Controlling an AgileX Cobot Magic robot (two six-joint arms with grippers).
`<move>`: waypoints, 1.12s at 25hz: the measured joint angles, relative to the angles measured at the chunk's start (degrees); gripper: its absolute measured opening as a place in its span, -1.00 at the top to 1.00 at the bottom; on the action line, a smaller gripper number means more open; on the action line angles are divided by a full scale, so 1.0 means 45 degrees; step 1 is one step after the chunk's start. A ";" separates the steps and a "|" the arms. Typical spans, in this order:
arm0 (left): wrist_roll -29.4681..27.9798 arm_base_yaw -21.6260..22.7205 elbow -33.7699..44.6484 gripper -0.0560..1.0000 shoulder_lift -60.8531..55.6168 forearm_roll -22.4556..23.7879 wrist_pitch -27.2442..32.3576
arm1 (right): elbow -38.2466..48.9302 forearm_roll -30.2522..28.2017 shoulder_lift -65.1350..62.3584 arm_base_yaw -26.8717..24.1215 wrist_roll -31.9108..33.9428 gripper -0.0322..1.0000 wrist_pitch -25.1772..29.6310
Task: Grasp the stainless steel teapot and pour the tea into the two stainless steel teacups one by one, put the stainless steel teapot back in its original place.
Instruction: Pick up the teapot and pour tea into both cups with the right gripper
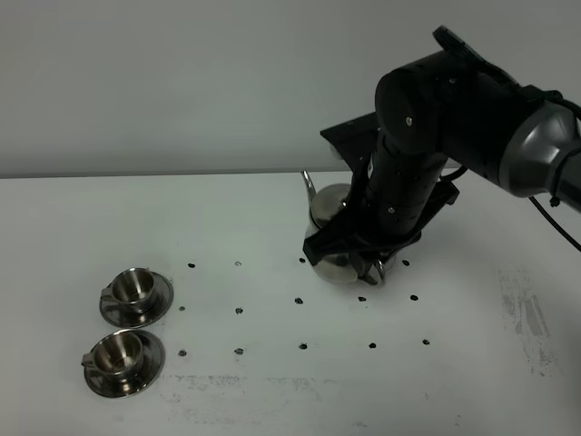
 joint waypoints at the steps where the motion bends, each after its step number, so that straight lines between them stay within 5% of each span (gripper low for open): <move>1: 0.0000 0.0000 0.0000 -0.13 0.0000 0.0000 0.0000 | 0.0209 0.0000 0.0000 0.0086 0.0000 0.60 0.0011; 28: 0.0000 0.0000 0.0000 -0.13 0.0000 0.0000 0.0000 | 0.0820 0.0848 0.0307 0.3681 -0.0860 0.60 -0.1974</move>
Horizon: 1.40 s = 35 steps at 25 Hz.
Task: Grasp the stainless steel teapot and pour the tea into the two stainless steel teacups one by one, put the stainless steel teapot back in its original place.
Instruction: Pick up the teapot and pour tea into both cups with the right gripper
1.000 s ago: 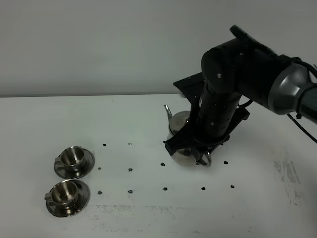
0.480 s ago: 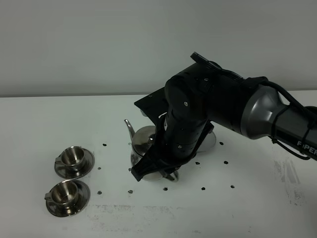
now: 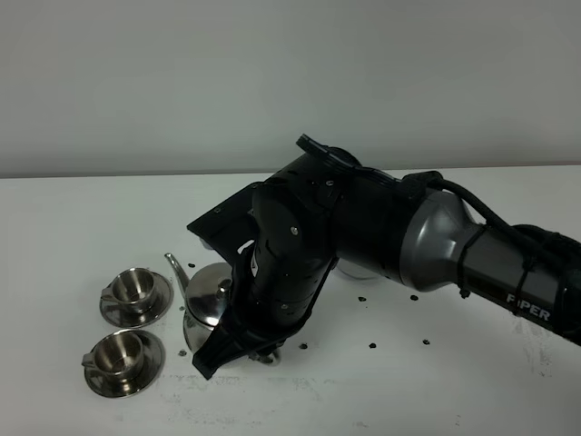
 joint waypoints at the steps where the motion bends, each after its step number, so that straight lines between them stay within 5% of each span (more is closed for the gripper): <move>1: 0.0000 0.0000 0.0000 -0.13 0.0000 0.0000 0.0000 | 0.0000 0.0027 0.0031 0.0076 -0.0036 0.60 -0.0043; 8: 0.0000 0.0000 0.0000 -0.13 0.0000 0.0000 0.0000 | 0.0010 0.0069 0.0144 0.0200 -0.0558 0.60 -0.0340; 20: 0.0000 0.0000 0.0000 -0.13 0.0000 0.0000 0.0000 | 0.0010 -0.2380 0.0675 0.1075 -0.0728 0.60 -0.0544; 35: 0.0000 0.0000 0.0000 -0.13 0.0000 0.0000 0.0000 | -0.0314 -0.3303 0.1705 0.1472 -0.1406 0.60 -0.0237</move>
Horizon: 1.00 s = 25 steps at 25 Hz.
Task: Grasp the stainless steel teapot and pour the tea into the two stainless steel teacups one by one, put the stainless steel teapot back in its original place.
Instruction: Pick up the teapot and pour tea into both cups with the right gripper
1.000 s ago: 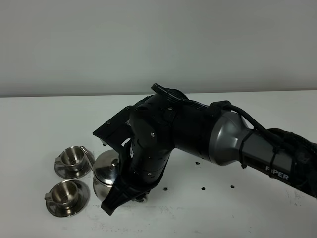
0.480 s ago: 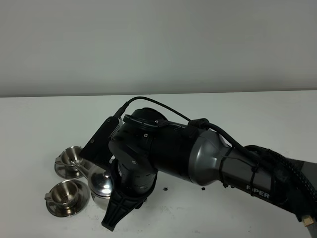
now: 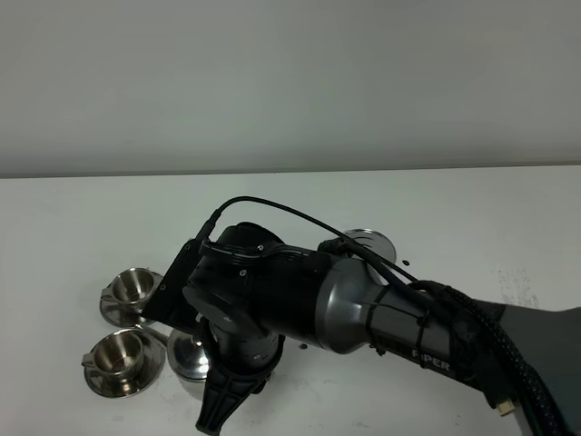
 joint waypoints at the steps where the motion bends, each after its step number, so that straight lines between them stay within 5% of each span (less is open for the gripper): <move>1: 0.0000 0.0000 0.0000 -0.13 0.0000 0.0000 0.0000 | -0.0213 -0.0069 0.0095 0.0000 -0.0088 0.60 0.0085; 25: 0.0000 0.0000 0.0000 -0.13 0.0000 0.0000 0.0000 | -0.2624 -0.0677 0.1123 0.0000 -0.1559 0.60 0.1943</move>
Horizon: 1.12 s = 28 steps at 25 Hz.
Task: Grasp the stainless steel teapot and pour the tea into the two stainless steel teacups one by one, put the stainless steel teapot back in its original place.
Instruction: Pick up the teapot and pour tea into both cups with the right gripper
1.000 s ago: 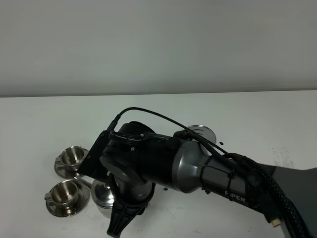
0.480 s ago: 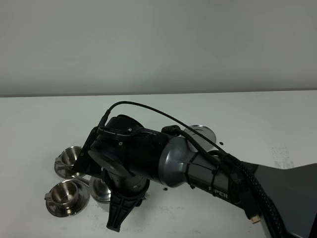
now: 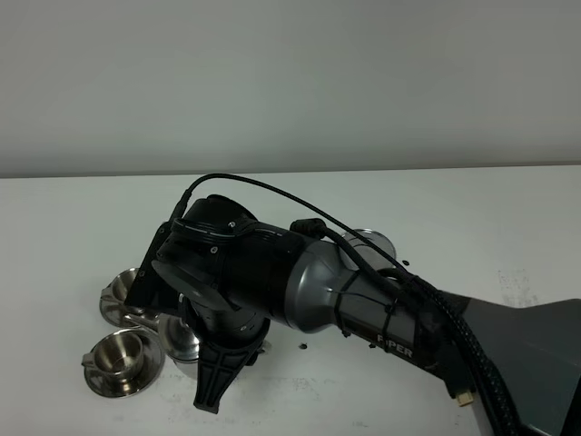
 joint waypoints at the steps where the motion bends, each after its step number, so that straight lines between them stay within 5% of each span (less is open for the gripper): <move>1: 0.0000 0.0000 0.0000 -0.13 0.0000 0.0000 0.0000 | -0.0011 -0.0015 0.0053 0.0000 -0.0088 0.60 0.0049; 28: 0.0000 0.0000 0.0000 -0.13 0.0000 0.0000 0.0000 | -0.0024 -0.1732 0.0457 0.0501 -0.0117 0.60 -0.0404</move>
